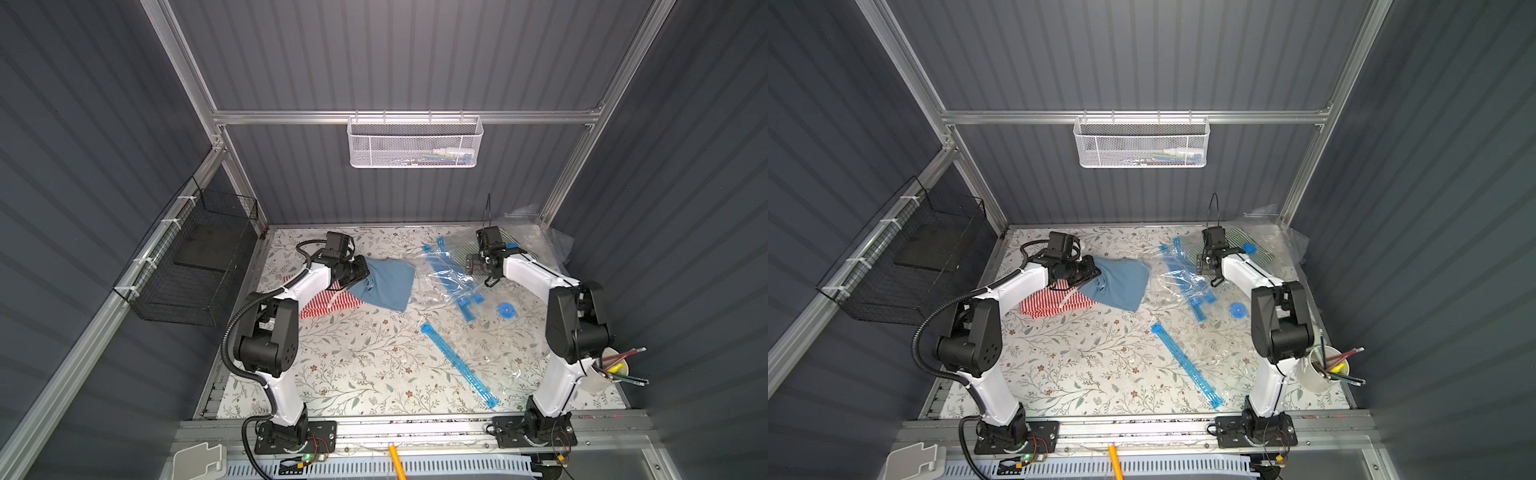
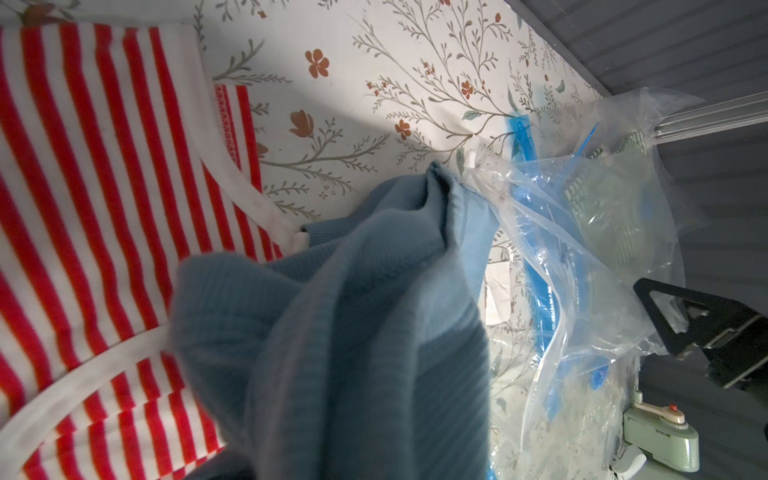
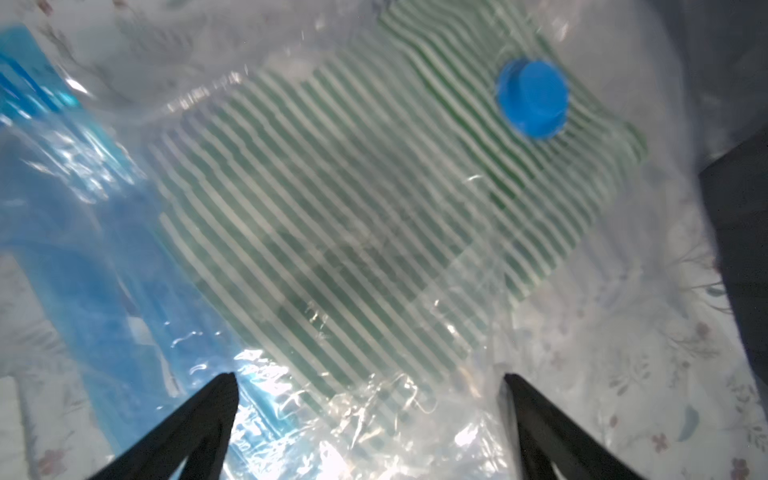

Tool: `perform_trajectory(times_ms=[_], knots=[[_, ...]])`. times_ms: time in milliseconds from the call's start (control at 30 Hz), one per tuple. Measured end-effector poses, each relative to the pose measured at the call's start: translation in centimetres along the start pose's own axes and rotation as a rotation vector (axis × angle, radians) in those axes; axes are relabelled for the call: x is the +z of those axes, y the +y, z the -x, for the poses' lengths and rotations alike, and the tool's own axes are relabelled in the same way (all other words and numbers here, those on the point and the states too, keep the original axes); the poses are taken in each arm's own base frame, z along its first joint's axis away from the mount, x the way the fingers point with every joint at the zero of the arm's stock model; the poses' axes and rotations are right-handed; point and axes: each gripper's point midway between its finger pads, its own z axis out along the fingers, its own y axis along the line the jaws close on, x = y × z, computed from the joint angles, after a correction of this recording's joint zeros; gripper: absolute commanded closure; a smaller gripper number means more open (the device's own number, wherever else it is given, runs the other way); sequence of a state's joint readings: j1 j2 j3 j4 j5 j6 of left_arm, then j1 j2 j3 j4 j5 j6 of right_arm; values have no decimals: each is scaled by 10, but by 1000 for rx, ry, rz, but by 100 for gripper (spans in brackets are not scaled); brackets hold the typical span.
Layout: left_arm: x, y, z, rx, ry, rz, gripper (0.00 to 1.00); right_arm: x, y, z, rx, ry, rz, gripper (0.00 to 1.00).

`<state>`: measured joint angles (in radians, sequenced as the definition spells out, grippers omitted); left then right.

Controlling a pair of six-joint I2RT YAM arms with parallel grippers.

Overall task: Take the tank top out of the vacuum bag
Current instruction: Place the tank top on the tank top.

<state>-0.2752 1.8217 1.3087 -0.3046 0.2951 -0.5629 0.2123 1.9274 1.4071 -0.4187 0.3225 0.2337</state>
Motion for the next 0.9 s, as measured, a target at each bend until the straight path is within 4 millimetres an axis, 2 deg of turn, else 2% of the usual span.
perform_trajectory(times_ms=[167, 333, 467, 700, 900], knots=[[-8, 8, 10, -8, -10, 21, 100, 23, 6, -5, -9, 87, 13, 1], [-17, 14, 29, -19, -50, 27, 100, 29, 5, -6, -12, 141, 24, 1], [-22, 20, 34, -35, -56, 38, 100, 36, 6, -9, -30, 176, 18, 1], [-37, 15, 56, -37, -100, 43, 100, 36, 5, -13, -41, 192, 16, 1], [-55, 30, 61, -67, -115, 84, 100, 36, 6, -14, -46, 196, 20, 1]])
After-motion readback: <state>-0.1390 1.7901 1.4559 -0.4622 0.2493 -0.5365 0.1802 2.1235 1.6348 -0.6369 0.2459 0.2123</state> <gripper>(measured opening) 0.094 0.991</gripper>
